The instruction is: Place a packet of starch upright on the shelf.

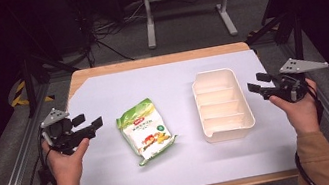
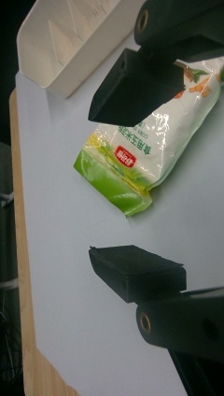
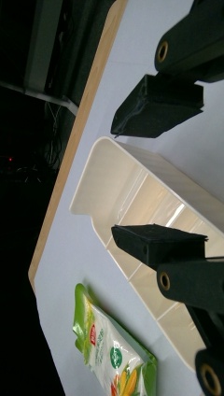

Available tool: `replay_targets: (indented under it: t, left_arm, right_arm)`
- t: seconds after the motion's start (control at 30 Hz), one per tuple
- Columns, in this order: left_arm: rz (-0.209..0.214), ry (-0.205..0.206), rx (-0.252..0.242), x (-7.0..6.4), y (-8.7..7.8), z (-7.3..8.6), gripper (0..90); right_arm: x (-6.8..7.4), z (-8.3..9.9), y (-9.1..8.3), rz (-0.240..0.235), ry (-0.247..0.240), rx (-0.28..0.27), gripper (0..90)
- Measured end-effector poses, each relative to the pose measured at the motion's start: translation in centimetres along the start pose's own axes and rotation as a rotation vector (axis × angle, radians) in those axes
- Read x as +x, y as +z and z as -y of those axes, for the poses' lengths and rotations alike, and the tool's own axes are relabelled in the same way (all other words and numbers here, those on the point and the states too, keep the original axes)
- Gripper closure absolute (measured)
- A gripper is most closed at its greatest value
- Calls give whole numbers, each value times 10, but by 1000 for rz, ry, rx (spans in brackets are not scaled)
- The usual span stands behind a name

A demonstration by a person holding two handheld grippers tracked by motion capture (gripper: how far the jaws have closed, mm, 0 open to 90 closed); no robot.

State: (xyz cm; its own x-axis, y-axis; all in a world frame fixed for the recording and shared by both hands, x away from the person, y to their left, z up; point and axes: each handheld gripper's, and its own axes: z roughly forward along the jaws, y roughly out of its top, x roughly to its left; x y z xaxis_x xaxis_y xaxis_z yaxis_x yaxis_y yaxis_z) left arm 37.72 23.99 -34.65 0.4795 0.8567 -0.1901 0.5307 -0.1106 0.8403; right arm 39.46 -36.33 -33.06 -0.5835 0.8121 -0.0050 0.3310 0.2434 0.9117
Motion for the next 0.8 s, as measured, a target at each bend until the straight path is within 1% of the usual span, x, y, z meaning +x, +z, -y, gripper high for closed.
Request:
replay_targets:
  t: [0.1,0.2,0.43,0.67,0.8]
  left_arm:
    - [-10,26,24,-5,3,-2,293]
    - [-1,39,33,-6,5,-4,289]
    - [28,42,87,-12,20,-8,271]
    - [51,40,119,-16,37,-12,269]
    - [64,42,140,-16,48,-13,268]
  right_arm:
    - [-2,2,-2,5,10,-1,439]
    - [-3,4,-2,9,13,5,437]
    - [-3,10,-6,11,19,21,429]
    - [-3,17,-13,23,33,37,422]
    - [-3,21,-15,29,30,51,419]
